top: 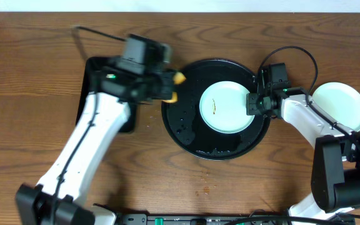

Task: Clean dirty plates on tray and stack at the side
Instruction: 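Lift the sponge from the black tray with the left gripper toward the plate, then scrub the stain on the remaining blue plate with the sponge, left gripper, then return the sponge to the rectangular black tray with the left gripper, then lift the remaining blue plate with the right gripper and carry it right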

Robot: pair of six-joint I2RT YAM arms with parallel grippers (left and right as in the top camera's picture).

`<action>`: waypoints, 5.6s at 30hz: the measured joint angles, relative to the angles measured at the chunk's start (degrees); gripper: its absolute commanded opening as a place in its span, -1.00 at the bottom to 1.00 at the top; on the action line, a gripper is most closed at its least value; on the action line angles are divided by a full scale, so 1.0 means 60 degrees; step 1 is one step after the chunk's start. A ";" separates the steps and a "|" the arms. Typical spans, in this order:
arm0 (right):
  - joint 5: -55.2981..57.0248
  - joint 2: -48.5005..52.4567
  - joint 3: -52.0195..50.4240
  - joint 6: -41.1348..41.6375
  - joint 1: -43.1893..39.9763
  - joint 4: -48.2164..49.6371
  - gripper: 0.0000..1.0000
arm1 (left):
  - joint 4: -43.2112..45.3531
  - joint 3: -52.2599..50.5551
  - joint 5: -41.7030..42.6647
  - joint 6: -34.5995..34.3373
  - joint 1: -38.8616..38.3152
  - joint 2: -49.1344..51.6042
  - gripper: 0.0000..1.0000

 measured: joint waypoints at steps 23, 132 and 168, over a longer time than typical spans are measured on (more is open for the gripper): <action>-0.0062 0.0000 -0.0033 -0.0066 0.0000 0.0189 -0.94 | 0.3198 0.0004 -0.0780 -0.0503 -0.2102 0.3799 -0.85; -0.0138 0.0000 -0.0969 -0.0120 0.0000 0.1617 -0.57 | 0.0098 -0.0688 -0.2175 -0.0951 0.2962 0.2186 -0.84; 0.7209 -0.4936 -0.0783 -0.4331 0.4513 0.3158 -0.98 | 0.0783 -0.0878 -0.3187 -0.0739 0.3836 0.3697 0.67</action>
